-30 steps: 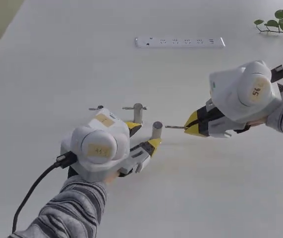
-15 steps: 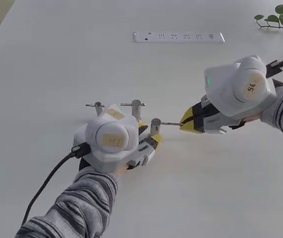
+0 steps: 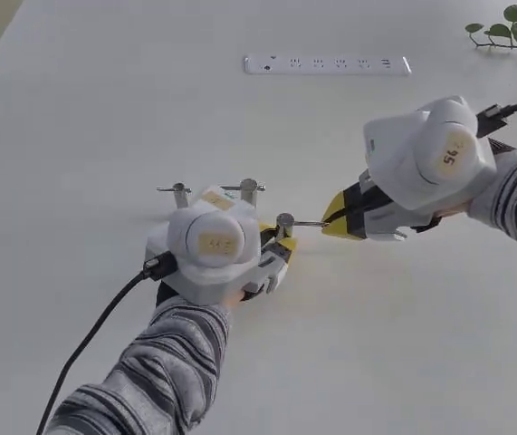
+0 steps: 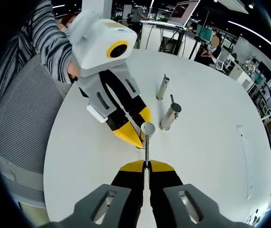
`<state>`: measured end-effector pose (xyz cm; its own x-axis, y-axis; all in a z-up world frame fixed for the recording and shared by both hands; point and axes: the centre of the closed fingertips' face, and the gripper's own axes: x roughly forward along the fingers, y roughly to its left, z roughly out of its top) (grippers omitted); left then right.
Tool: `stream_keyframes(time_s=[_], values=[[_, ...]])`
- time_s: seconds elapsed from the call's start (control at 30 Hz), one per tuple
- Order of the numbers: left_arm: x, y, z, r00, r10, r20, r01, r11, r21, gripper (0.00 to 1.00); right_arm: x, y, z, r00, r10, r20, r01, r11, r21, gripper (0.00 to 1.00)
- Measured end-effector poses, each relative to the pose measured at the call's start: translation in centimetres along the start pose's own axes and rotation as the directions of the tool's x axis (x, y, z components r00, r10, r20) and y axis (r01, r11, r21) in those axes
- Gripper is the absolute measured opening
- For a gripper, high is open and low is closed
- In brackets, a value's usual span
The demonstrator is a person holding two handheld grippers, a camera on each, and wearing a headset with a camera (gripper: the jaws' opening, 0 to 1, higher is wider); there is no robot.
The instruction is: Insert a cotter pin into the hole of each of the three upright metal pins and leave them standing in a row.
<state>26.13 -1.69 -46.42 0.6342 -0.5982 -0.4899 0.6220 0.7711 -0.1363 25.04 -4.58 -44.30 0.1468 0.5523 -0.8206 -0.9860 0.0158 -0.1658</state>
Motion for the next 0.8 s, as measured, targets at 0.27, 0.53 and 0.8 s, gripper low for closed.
stream_keyframes(time_s=[0.27,0.53,0.8], values=[[0.1,0.1,-0.3,1.0,0.007,-0.002,-0.007,1.0,-0.021,0.11,0.4,0.2,0.7,1.0,-0.004,0.001,0.004,1.0,-0.016,0.0],[0.0,0.1,-0.4,1.0,0.007,0.005,-0.007,0.999,-0.045,0.11,0.8,-0.1,0.9,0.9998,-0.019,-0.007,0.019,0.999,-0.042,0.0],[0.1,0.2,-0.4,0.9998,0.016,0.008,-0.015,0.997,-0.076,0.11,1.3,-0.2,1.5,0.9996,-0.029,-0.004,0.029,0.998,-0.061,0.0]])
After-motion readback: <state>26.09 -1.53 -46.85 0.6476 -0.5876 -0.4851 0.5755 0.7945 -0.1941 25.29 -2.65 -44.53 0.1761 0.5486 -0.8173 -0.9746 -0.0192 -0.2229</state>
